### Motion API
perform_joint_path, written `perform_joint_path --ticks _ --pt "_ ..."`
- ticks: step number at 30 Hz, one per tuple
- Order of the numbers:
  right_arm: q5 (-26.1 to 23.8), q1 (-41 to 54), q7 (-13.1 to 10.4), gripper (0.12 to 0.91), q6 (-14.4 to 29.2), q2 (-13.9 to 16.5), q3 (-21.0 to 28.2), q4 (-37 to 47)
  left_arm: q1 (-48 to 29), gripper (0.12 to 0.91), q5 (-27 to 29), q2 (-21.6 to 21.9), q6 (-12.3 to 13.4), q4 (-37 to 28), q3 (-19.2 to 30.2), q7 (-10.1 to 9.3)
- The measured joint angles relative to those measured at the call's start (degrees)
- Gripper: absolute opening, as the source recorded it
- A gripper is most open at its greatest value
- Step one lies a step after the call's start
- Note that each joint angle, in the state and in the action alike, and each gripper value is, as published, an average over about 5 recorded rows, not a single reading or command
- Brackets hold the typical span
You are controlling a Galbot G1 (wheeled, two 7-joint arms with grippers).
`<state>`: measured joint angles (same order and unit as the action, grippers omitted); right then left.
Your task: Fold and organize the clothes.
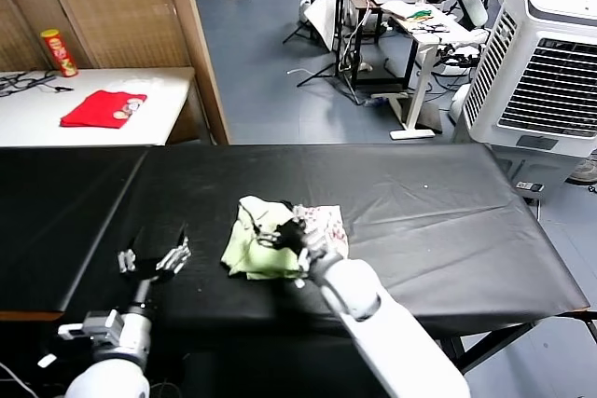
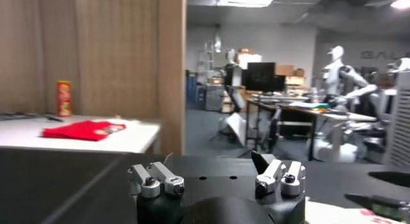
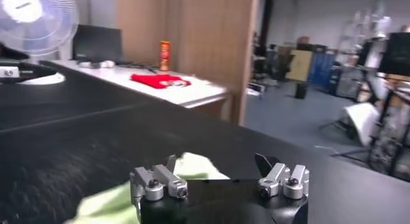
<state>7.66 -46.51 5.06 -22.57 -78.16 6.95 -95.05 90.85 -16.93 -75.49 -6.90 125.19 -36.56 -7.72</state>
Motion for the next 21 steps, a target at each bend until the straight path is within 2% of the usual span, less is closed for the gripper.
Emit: perform_joint_path --ticks 6,14,17,21 --pt "-5.35 0.47 0.83 0.798 -1.36 -0.71 1.86 2.05 0.39 0.798 0.47 -0.86 0.59 -0.45 -0.42 0.08" --pt "-16.66 -1.5 0.86 0.798 2.09 -0.4 2.01 4.72 0.11 0.798 0.45 -0.96 0.71 -0.88 -0.39 0.13" --pt "-16.84 -1.89 -0.59 0.798 4.4 -0.77 1.81 5.08 0.05 0.798 0.14 -0.68 0.7 -0.88 -0.43 0.08" --pt "-12.7 -2.7 -3.96 0.798 7.79 -0.65 0.46 3.73 -0.18 0.798 -1.12 0.07 0.43 -1.08 -0.35 -0.11"
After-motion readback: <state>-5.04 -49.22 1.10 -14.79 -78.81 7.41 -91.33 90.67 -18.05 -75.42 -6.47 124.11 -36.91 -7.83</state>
